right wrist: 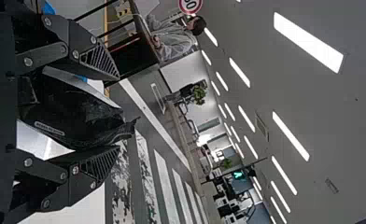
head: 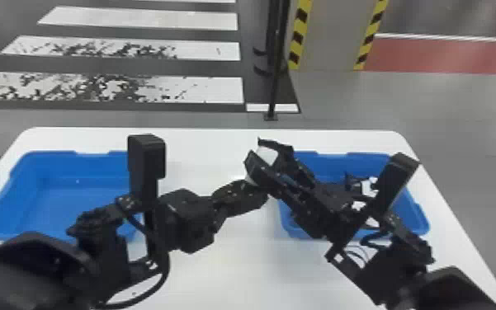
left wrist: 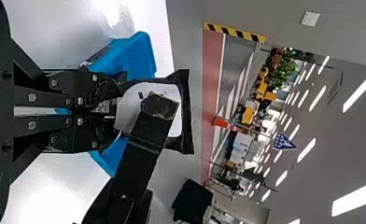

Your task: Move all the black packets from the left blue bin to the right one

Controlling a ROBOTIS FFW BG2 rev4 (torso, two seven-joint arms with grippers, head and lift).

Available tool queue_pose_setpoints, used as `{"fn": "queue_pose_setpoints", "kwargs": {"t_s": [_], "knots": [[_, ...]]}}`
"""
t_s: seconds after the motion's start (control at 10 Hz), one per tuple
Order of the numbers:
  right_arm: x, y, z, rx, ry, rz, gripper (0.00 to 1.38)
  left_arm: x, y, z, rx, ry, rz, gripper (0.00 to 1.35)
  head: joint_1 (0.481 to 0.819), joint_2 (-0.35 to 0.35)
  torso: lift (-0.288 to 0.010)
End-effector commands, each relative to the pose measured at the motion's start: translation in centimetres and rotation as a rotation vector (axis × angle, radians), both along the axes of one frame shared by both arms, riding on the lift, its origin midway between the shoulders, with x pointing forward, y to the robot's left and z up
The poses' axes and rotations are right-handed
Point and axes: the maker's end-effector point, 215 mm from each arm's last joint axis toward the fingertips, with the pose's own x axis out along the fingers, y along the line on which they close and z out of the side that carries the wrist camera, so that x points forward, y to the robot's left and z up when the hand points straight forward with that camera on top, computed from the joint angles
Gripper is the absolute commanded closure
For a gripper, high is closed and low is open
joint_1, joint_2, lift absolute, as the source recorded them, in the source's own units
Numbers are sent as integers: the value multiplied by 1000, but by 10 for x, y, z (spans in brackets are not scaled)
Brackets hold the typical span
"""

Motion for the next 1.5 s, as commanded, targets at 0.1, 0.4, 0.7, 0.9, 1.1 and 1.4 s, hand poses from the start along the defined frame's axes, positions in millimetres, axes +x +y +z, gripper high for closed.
{"fn": "queue_pose_setpoints", "kwargs": {"t_s": [0.1, 0.4, 0.7, 0.9, 1.1, 1.4], "knots": [[2, -4, 6, 13, -26, -16, 1276, -1, 0, 0, -4, 4, -1, 1217, 695, -61, -140], [6, -8, 6, 27, -24, -24, 1276, -5, 7, -8, -18, 40, 12, 483, 695, -69, -140], [38, -59, -4, -31, -29, -136, 1276, -13, 49, -23, -37, 74, 95, 127, 695, -67, -140], [68, -120, -40, -119, 7, -257, 1276, -14, 90, -17, -55, 47, 188, 127, 695, -75, -140], [90, -171, -71, -206, 47, -344, 1236, -10, 139, -4, -67, -30, 276, 127, 695, -94, -140], [82, -216, -79, -323, 43, -419, 107, -18, 215, 34, -45, -204, 418, 124, 695, -80, -140]]}}
